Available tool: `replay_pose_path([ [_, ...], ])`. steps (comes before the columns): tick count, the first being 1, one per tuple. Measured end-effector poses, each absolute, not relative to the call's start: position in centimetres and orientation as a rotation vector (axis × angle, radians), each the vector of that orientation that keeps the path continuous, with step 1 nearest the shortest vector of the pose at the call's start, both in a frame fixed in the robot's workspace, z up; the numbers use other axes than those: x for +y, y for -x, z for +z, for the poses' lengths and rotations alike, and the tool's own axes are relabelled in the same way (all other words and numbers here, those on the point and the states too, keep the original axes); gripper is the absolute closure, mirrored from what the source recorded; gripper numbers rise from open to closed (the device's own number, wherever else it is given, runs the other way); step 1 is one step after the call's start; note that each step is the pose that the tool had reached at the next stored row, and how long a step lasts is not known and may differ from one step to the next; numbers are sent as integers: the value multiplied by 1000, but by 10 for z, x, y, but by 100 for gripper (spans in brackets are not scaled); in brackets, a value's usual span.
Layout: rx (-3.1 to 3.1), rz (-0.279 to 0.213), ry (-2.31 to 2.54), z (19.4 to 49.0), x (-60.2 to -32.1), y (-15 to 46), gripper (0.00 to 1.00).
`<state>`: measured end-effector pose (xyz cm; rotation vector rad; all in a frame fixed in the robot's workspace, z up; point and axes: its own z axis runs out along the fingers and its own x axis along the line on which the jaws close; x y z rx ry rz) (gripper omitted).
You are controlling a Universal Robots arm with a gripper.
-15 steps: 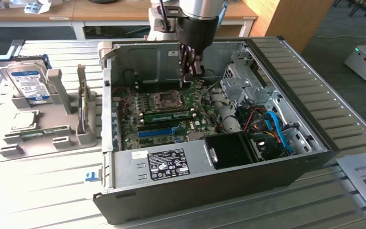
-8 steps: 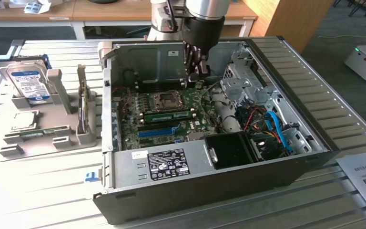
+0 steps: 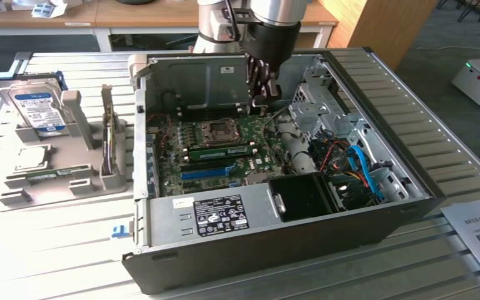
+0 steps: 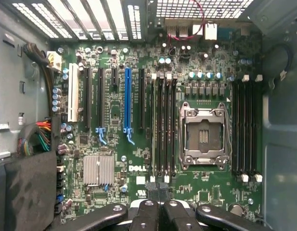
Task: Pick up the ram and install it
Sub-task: 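Press down the ram until it locks into place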
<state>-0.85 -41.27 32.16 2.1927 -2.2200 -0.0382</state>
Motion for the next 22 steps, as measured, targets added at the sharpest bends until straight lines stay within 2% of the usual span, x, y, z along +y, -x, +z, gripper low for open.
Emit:
replay_pose_path([
  [22, -2220, -38, -2193, 320, -413, -3, 90],
])
